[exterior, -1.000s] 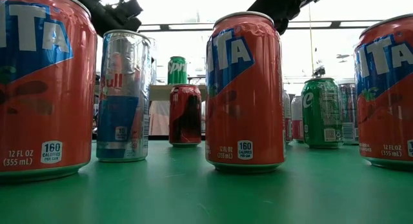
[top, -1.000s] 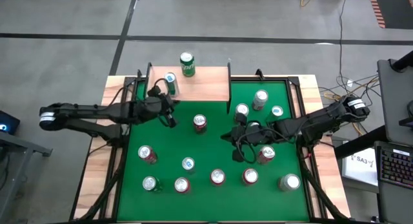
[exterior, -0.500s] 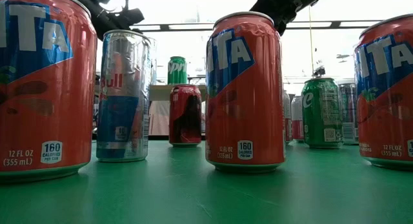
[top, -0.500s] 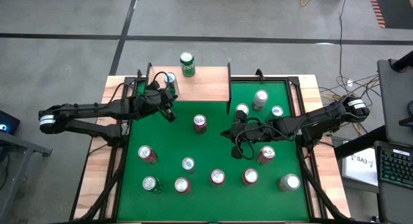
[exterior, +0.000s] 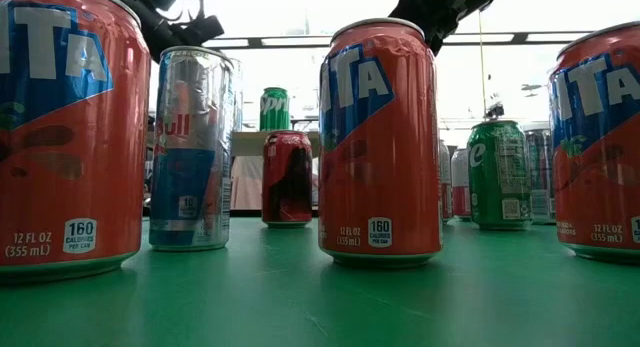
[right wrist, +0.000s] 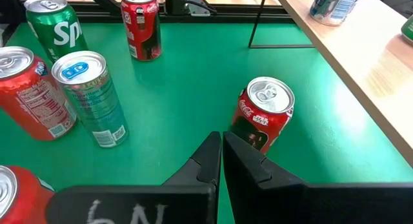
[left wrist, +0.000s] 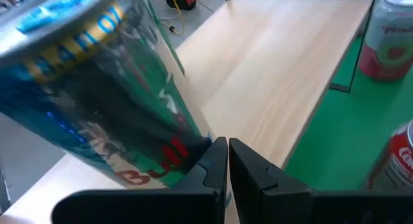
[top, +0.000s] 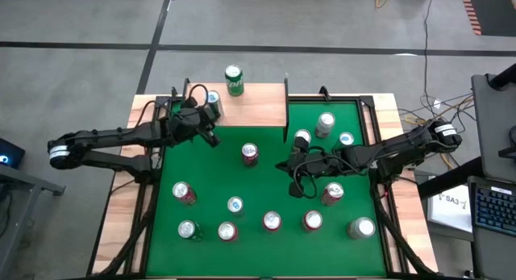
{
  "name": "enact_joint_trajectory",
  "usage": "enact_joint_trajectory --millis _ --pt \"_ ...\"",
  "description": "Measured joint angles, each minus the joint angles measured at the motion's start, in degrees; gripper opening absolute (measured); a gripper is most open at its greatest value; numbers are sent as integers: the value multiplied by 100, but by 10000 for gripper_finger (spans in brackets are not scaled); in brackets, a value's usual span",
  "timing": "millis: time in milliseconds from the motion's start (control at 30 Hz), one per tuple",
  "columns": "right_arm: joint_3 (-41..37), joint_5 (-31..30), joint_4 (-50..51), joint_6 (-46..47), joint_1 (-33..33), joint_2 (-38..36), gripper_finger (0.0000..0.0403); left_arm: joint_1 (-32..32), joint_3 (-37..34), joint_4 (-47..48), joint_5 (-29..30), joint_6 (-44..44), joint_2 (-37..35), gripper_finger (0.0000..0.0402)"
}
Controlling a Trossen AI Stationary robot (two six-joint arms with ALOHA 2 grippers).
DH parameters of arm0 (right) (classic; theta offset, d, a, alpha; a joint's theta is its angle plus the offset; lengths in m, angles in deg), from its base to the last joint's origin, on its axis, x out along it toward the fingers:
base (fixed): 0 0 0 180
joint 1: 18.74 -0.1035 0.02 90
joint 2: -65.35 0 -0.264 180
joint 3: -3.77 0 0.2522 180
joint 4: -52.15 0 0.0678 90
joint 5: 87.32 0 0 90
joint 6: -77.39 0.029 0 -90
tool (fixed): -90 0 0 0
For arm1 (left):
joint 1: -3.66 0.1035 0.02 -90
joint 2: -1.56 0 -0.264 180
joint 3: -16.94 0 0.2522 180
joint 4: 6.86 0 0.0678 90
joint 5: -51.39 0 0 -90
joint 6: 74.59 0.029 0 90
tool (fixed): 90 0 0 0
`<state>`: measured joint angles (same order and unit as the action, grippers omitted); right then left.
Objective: Place canned beverage on shelf
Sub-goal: Put the red can on the shelf
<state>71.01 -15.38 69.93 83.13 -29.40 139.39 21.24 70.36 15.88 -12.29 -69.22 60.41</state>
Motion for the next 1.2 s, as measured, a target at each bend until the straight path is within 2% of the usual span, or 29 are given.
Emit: enact_joint_trajectory --millis 700,1200 --pt "0 2 0 4 20 2 9 193 0 -486 9 -26 198 0" --pt "0 2 -1 13 32 9 9 193 0 -405 6 -145 -451 0"
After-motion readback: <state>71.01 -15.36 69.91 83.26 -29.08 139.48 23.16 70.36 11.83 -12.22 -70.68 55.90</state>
